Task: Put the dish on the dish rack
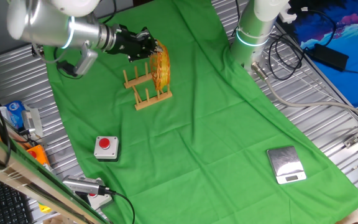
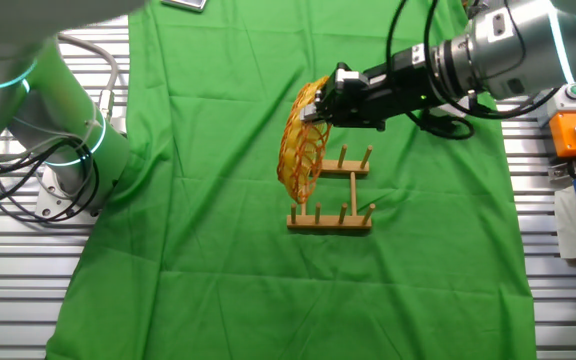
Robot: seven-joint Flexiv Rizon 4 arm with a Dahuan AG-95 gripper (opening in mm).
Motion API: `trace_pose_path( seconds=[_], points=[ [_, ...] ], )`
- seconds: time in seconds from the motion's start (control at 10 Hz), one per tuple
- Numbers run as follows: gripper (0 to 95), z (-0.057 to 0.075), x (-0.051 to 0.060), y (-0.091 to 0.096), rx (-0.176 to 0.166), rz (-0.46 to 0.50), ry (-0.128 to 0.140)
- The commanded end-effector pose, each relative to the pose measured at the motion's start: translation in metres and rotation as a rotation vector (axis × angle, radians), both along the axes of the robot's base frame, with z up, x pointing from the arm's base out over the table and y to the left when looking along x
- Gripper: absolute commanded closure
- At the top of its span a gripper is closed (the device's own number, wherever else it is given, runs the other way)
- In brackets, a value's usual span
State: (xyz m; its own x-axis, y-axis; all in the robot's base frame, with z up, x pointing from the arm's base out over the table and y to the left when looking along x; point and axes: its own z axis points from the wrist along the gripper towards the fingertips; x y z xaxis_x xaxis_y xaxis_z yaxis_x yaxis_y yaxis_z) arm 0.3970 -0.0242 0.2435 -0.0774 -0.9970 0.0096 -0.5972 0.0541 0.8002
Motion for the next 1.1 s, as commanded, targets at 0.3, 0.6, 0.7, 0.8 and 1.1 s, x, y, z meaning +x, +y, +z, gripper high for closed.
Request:
trace_pose_path(
  seconds=[0.3, 0.6, 0.7, 0.8, 1.1],
  points=[
    [95.0, -0.0014, -0.0017, -0.0025, -0.028, -0.002, 0.01],
    [95.0, -0.0015, -0.0017, -0.0025, -0.068, 0.034, 0.008],
    [95.0, -0.0019, -0.0016, -0.0027, -0.067, 0.045, 0.011],
    [95.0, -0.0029, -0.0014, -0.0031, -0.069, 0.068, 0.015],
    [95.0, -0.0028, -0.0015, -0.0035, -0.075, 0.077, 0.018]
  ],
)
